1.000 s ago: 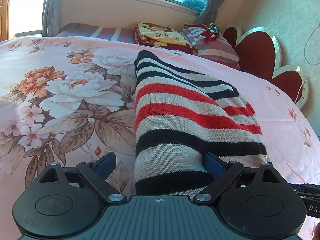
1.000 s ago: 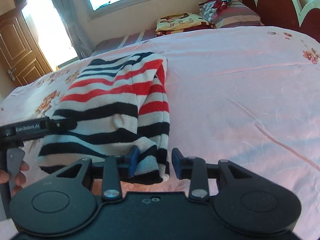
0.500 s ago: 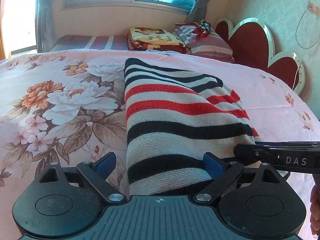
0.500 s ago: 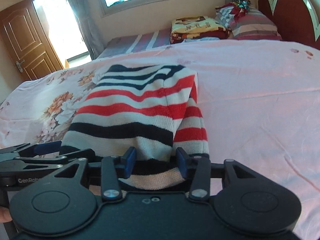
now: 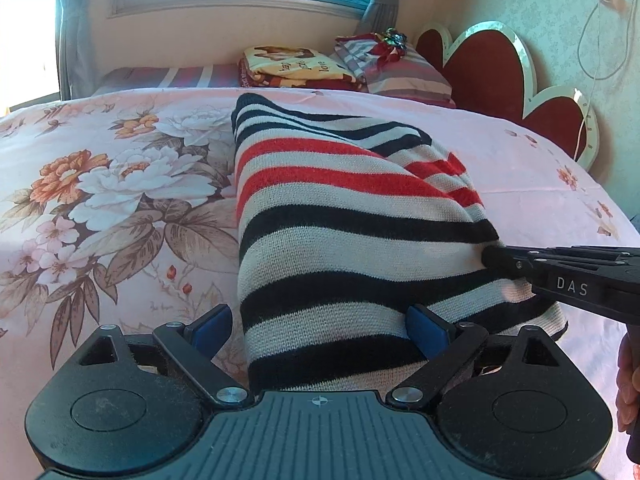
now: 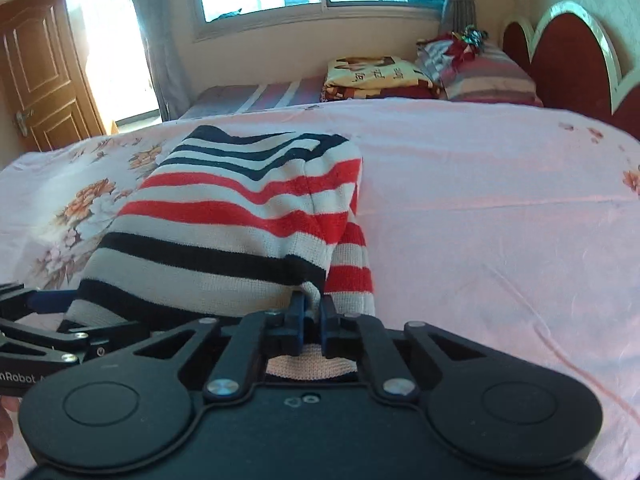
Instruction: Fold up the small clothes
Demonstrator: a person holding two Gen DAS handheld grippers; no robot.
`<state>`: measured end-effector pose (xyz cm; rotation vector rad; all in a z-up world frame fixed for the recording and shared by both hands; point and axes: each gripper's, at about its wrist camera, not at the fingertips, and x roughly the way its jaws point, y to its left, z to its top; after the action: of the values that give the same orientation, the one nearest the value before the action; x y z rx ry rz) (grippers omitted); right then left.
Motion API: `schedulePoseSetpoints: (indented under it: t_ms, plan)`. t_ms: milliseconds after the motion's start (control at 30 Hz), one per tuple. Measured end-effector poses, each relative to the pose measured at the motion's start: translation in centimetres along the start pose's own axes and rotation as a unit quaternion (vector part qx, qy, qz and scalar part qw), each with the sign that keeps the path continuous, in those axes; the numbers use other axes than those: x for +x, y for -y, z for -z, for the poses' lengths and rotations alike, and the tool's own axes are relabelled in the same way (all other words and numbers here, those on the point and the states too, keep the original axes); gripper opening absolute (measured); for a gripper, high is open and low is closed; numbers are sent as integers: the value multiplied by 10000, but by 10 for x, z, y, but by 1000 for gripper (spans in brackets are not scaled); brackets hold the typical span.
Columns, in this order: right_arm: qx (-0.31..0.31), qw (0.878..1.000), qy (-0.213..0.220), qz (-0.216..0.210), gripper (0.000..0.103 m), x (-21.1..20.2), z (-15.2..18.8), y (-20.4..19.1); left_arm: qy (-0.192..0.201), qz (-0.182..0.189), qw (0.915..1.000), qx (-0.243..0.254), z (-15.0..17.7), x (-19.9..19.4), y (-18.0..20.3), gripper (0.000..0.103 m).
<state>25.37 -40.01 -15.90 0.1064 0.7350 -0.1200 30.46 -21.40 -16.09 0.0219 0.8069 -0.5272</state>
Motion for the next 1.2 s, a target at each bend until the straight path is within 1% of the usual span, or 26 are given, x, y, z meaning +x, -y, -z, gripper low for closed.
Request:
schedulePoseSetpoints:
  t_ms: [33, 67, 100, 133, 200, 267, 300, 367, 433, 467, 533, 567, 600, 667, 700, 833, 933, 1000, 1067, 1100, 1133, 1200]
  plan:
    - [29, 10000, 48, 71, 15, -2, 1, 1, -35, 20, 10000, -39, -1, -1, -2, 93]
    - [180, 9998, 68, 46, 20, -4, 1, 5, -41, 28, 10000, -28, -1, -3, -2, 93]
    - [347, 9994, 69, -33, 19, -8, 1, 10, -31, 23, 10000, 19, -1, -5, -1, 93]
    - [430, 9990, 81, -39, 20, -14, -1, 13, -28, 11, 10000, 71, -1, -6, 0, 93]
    - [297, 9992, 256, -66, 20, -29, -6, 6, -57, 31, 10000, 76, -1, -6, 2, 93]
    - [179, 9988, 414, -206, 20, -39, -10, -4, -80, 34, 10000, 30, -2, -4, 3, 93]
    - [78, 9987, 425, -280, 20, -41, -10, -9, -93, 32, 10000, 11, -1, -3, 3, 93]
    - [-144, 9990, 263, -325, 17, -36, -4, -15, -118, 48, 9999, 3, 0, -2, 3, 93]
    - [-195, 9997, -63, -165, 16, -21, 6, -11, -203, 120, 9997, -68, -1, -2, 1, 93]
    - [-107, 9996, -71, -235, 16, -20, 9, -6, -213, 132, 9996, -114, -3, -3, 0, 93]
    - [47, 9995, -60, -319, 16, -24, 4, -2, -140, 115, 9998, -122, -9, -8, -1, 93]
    - [69, 9994, 4, -350, 20, -27, -1, -3, -87, 92, 9999, -94, -13, -10, -1, 93]
    - [111, 9992, 103, -367, 21, -32, -6, -3, -20, 82, 9999, -75, -18, -11, -2, 93]
    - [187, 9987, 228, -427, 27, -34, -18, -2, 75, 46, 9999, -134, -31, -10, -5, 93]
    - [186, 9986, 277, -412, 27, -32, -24, -2, 109, 46, 9997, -217, -39, -9, -8, 93]
    - [208, 9986, 370, -330, 28, -17, -50, -1, 228, -85, 9990, -384, -64, 5, -17, 93]
    - [147, 9985, 403, -333, 30, 1, -66, -7, 119, -208, 9985, -484, -79, 28, -24, 93]
    - [152, 9987, 314, -369, 29, 19, -74, -11, 59, -279, 9977, -611, -86, 43, -28, 93]
    - [249, 9989, 209, -346, 28, 37, -80, -12, 44, -328, 9976, -611, -90, 56, -29, 93]
    - [225, 9992, 179, -288, 28, 46, -82, -12, 32, -353, 9976, -590, -91, 62, -30, 93]
    - [129, 9997, 147, -140, 27, 55, -83, -12, 7, -368, 9975, -598, -93, 69, -31, 93]
    - [-144, 9997, -1, 190, 24, 75, -81, -10, -48, -322, 9973, -663, -93, 80, -34, 93]
